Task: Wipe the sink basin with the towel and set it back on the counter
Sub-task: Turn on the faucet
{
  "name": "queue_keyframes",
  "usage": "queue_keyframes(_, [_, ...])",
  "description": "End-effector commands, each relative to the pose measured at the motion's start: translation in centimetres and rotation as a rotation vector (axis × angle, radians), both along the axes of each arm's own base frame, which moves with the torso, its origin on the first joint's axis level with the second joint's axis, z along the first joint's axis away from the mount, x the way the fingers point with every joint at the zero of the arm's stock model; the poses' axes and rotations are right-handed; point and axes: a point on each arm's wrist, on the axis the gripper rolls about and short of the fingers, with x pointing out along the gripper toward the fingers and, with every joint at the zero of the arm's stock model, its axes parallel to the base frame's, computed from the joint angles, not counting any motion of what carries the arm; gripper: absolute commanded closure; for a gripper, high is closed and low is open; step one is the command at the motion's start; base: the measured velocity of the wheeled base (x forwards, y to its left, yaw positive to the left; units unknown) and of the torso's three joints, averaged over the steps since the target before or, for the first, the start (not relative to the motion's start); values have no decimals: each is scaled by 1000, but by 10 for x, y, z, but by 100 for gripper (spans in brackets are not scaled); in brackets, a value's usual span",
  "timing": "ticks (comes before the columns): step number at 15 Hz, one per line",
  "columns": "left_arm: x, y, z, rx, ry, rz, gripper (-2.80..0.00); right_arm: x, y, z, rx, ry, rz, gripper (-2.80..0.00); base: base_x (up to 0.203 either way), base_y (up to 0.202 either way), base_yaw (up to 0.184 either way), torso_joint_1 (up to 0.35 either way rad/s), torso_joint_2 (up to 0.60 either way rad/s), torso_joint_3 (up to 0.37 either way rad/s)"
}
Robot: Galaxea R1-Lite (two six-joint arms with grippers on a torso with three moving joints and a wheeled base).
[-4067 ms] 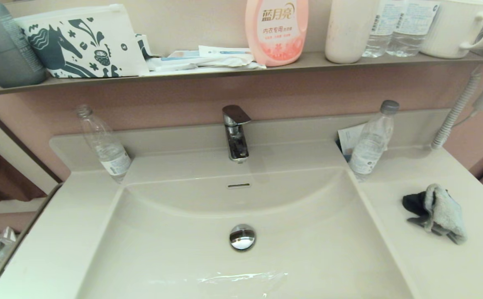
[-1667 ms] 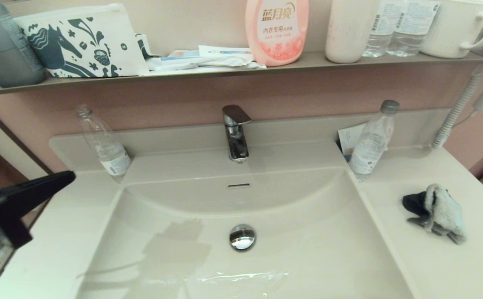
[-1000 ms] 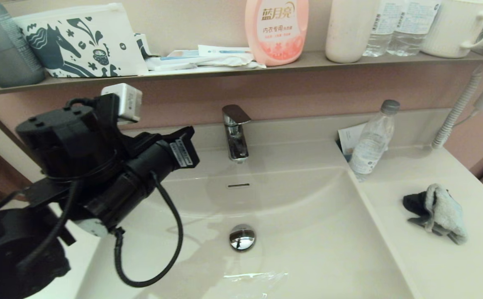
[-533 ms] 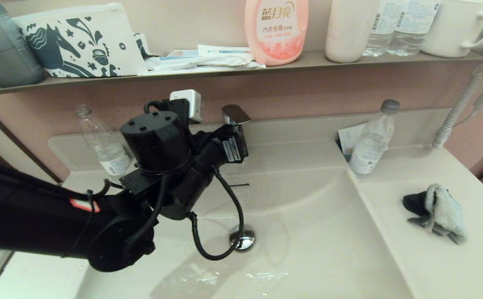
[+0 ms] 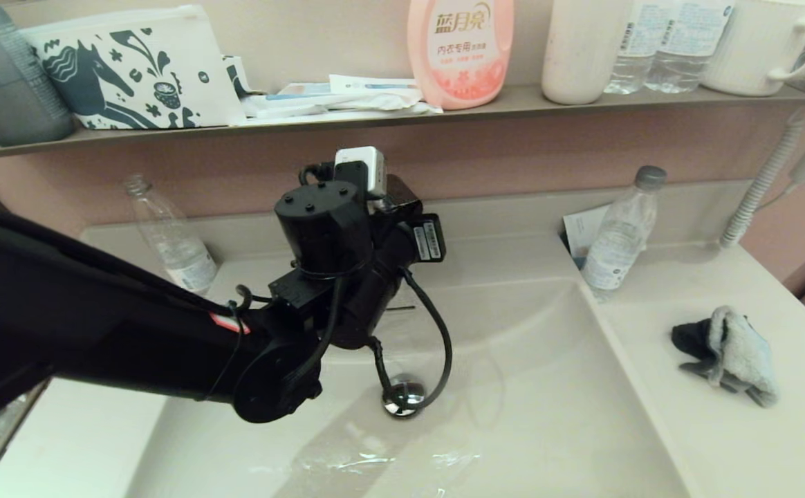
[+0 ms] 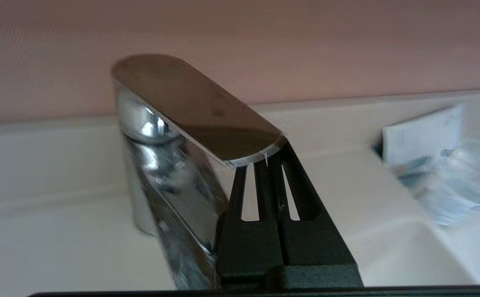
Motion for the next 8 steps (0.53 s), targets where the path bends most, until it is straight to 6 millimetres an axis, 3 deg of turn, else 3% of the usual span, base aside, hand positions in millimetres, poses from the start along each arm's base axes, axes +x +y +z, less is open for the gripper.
queue_keyframes(1, [13, 6, 8, -7, -37, 38, 0, 0, 0, 0, 0, 0, 0, 0, 0, 0, 0, 0, 0, 0])
queue_keyframes(8, [6, 12, 28, 5, -95, 48, 0, 0, 0, 0, 0, 0, 0, 0, 0, 0, 0, 0, 0, 0])
